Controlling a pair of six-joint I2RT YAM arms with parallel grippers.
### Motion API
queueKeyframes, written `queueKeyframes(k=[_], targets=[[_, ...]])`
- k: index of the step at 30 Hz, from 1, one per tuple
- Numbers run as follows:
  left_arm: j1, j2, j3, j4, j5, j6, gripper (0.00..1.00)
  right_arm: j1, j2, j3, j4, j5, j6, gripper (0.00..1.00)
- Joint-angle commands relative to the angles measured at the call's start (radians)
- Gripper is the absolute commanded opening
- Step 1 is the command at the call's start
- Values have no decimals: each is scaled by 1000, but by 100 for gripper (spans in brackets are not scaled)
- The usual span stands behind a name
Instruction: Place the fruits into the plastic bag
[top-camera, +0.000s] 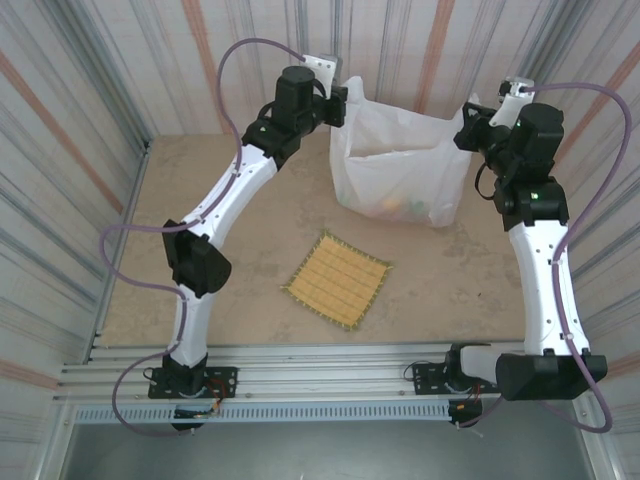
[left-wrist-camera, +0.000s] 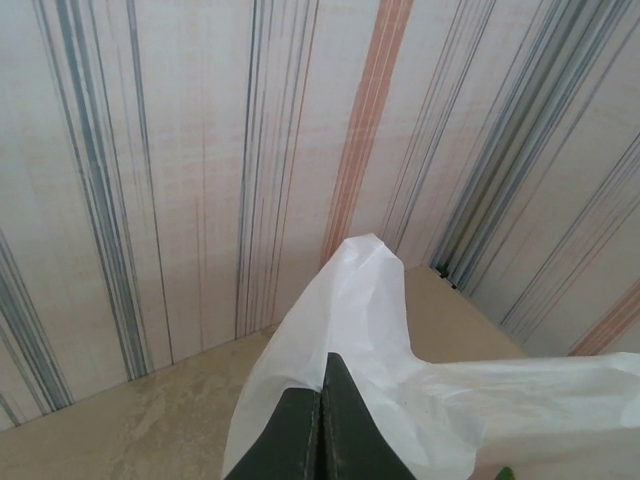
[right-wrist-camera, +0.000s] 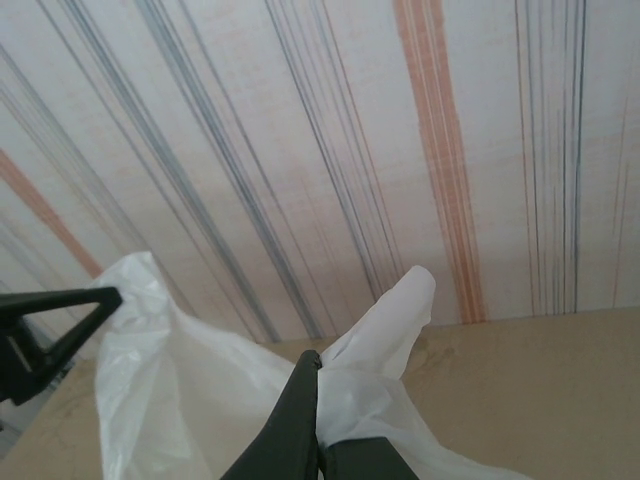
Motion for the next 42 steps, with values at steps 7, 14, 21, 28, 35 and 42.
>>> queueKeyframes(k=[7, 14, 21, 28, 35, 42], targets=[[6, -16, -148, 58, 12, 4, 0, -1, -68, -174, 69, -67, 52, 0], [20, -71, -262, 89, 29, -9, 0, 26, -87, -286, 60, -91, 76, 1], [37, -171, -403, 171, 27, -5, 0, 28, -97, -222, -57, -168, 29, 28], [48, -203, -424, 159, 57, -2, 15, 29, -135, -141, -173, -154, 5, 51], [49, -317, -552, 203, 100, -9, 46, 13, -197, -109, -222, -14, -37, 63], [51, -524, -792, 283, 92, 2, 89, -8, -193, -144, -204, 179, -57, 80]])
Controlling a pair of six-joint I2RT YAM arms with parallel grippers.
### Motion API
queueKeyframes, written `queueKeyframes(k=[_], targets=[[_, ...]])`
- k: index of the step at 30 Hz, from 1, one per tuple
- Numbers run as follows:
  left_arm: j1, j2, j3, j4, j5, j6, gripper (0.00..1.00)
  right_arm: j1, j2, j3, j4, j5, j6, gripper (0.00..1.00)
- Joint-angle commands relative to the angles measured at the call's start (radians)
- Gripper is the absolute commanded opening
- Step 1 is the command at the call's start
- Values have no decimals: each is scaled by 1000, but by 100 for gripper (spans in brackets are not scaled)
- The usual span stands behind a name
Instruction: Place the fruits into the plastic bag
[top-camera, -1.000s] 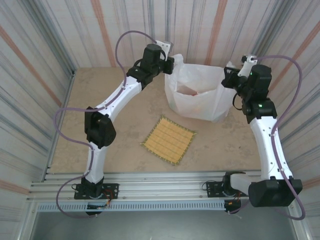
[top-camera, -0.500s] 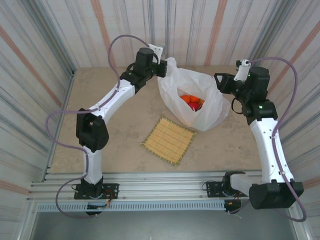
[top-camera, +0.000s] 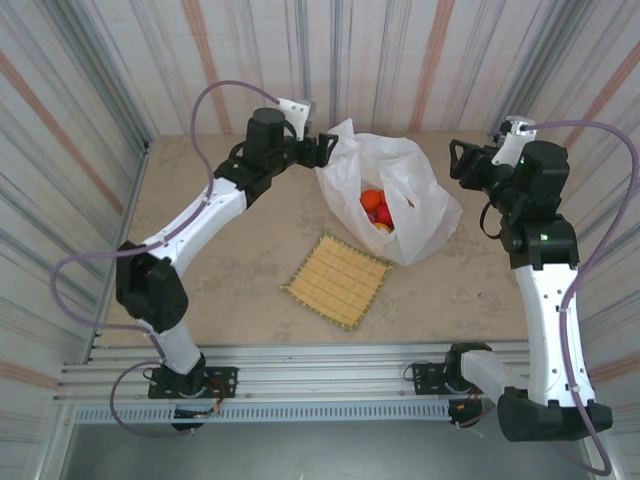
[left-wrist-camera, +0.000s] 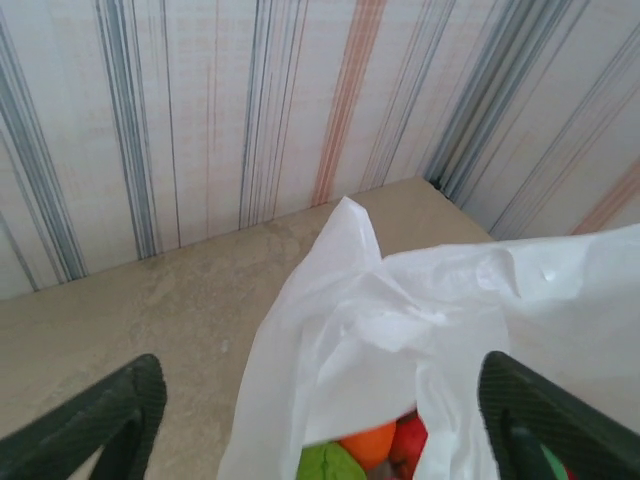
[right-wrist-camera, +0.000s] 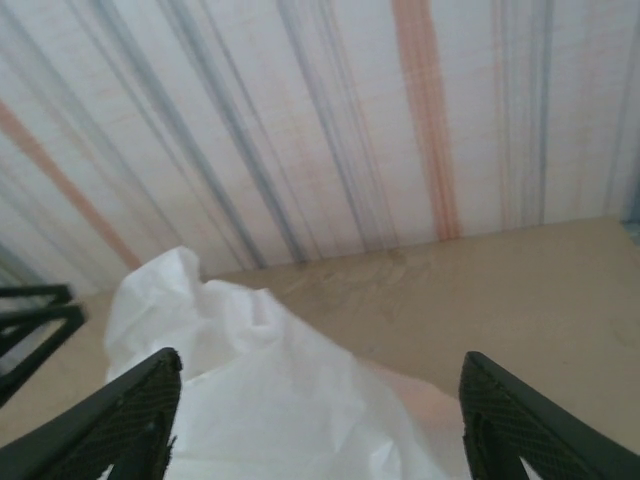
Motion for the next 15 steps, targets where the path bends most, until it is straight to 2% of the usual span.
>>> queueKeyframes(k=[1, 5, 10, 15], targets=[[10, -136, -95, 70, -4, 10, 91, -12, 6, -25, -2, 162, -32, 83], [23, -285, -278, 85, -96, 15, 98, -35, -1, -127, 74, 342, -30, 100], [57, -483, -600, 156, -278, 10, 99, -44, 17, -287, 187, 463, -19, 99], [198, -592, -841, 166, -360, -75, 99, -45, 53, -424, 284, 495, -12, 99]])
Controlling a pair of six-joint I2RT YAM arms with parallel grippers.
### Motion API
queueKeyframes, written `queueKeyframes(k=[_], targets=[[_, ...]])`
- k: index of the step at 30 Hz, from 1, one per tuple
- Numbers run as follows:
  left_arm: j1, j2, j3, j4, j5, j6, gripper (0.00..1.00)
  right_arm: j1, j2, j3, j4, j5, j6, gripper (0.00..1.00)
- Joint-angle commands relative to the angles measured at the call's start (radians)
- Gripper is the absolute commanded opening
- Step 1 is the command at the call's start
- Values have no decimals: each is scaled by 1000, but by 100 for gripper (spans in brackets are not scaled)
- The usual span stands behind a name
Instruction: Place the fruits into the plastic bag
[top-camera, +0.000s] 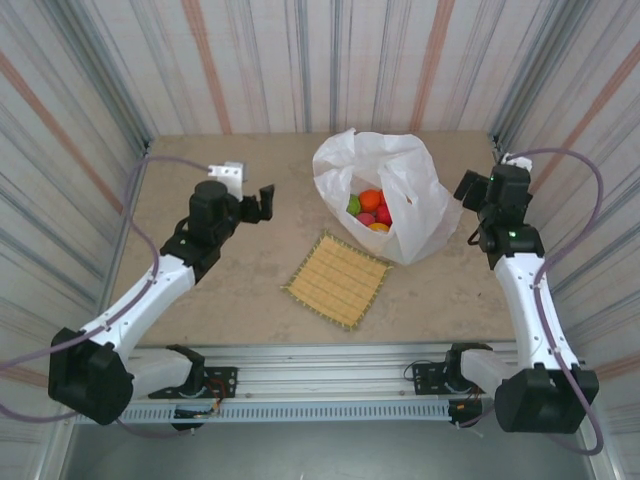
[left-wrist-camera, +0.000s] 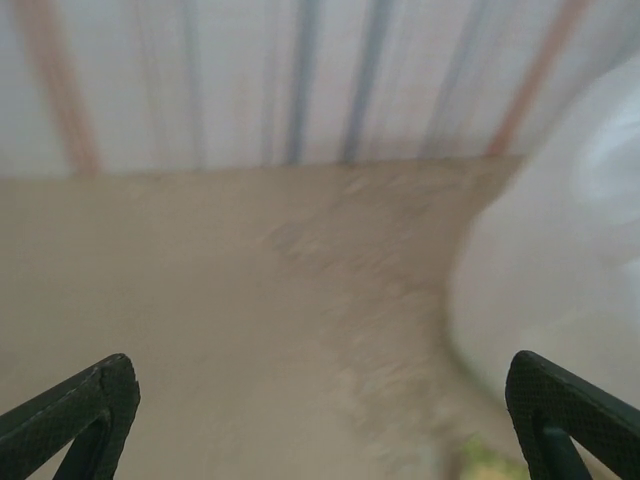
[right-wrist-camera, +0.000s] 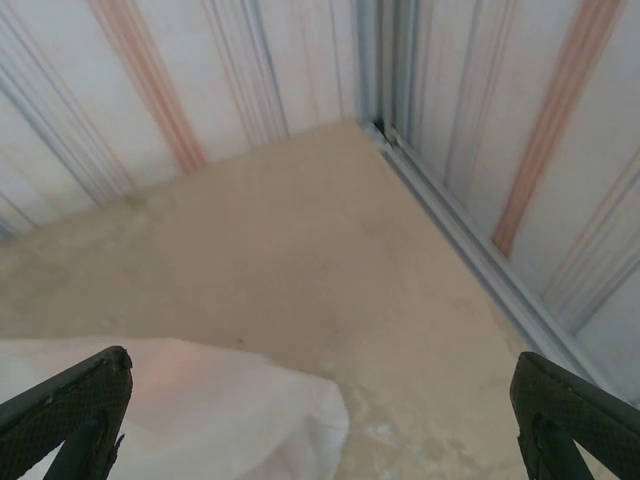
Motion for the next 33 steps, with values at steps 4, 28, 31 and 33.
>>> queueKeyframes(k=[4, 28, 31, 33], targets=[[144, -62, -195, 72, -211, -45, 99, -4, 16, -166, 203, 64, 6, 99], [329, 189, -414, 546, -74, 192, 99, 38, 268, -442, 664, -123, -90, 99], [329, 235, -421, 622, -48, 225, 99, 45, 305, -467, 752, -141, -134, 99], [335, 297, -424, 682, -18, 230, 99, 54, 338, -497, 843, -150, -178, 99]])
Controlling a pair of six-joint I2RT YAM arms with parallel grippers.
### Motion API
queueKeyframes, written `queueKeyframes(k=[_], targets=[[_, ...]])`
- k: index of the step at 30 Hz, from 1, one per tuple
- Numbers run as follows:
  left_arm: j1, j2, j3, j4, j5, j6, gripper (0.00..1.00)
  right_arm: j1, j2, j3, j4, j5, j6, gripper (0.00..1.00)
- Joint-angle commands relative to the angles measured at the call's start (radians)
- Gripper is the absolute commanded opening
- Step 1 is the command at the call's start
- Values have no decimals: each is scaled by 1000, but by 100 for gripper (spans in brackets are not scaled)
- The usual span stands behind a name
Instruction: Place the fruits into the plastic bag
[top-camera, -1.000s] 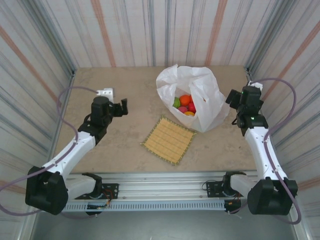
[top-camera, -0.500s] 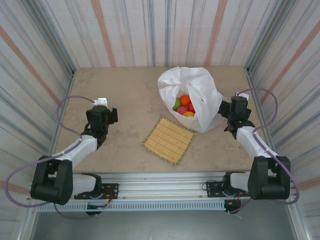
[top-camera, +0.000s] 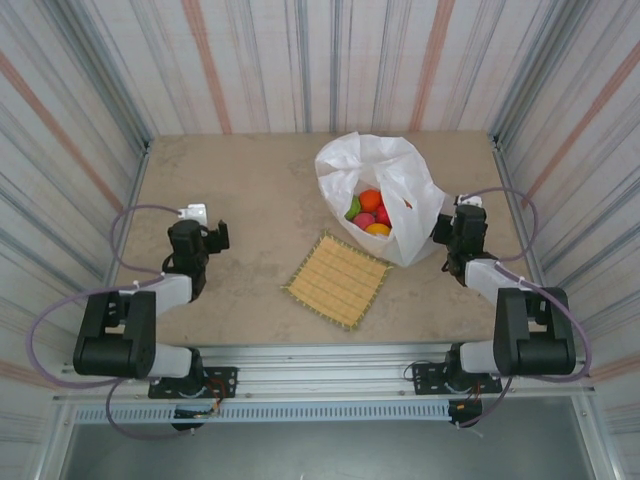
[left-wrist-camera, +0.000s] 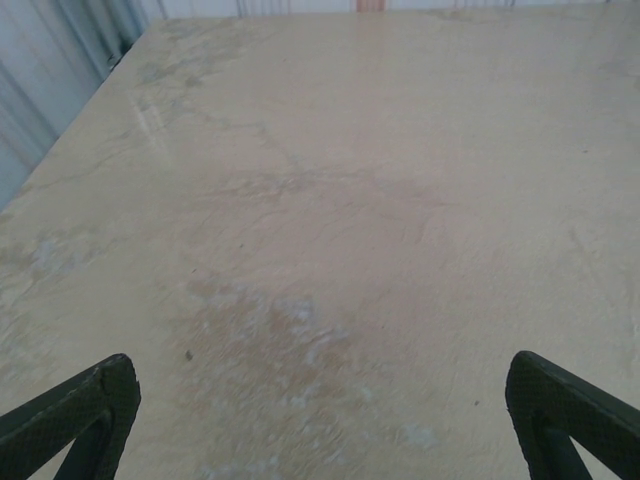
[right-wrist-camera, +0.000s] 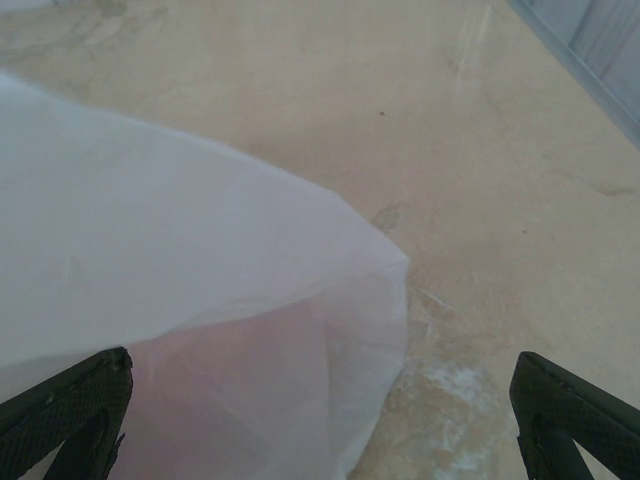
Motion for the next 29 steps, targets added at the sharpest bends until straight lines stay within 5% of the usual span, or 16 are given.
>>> queueKeyframes(k=[1, 3, 9, 29], targets=[[13, 102, -10, 159, 75, 47, 99, 18, 57, -55, 211, -37, -94, 99], [33, 120, -26, 204, 111, 38, 99, 19, 65, -42, 193, -50, -106, 99], [37, 113, -23, 184, 121, 36, 99, -40, 187, -155, 520, -69, -53, 99], [34, 113, -20, 179, 120, 38, 99, -25, 177, -141, 475, -34, -57, 99]])
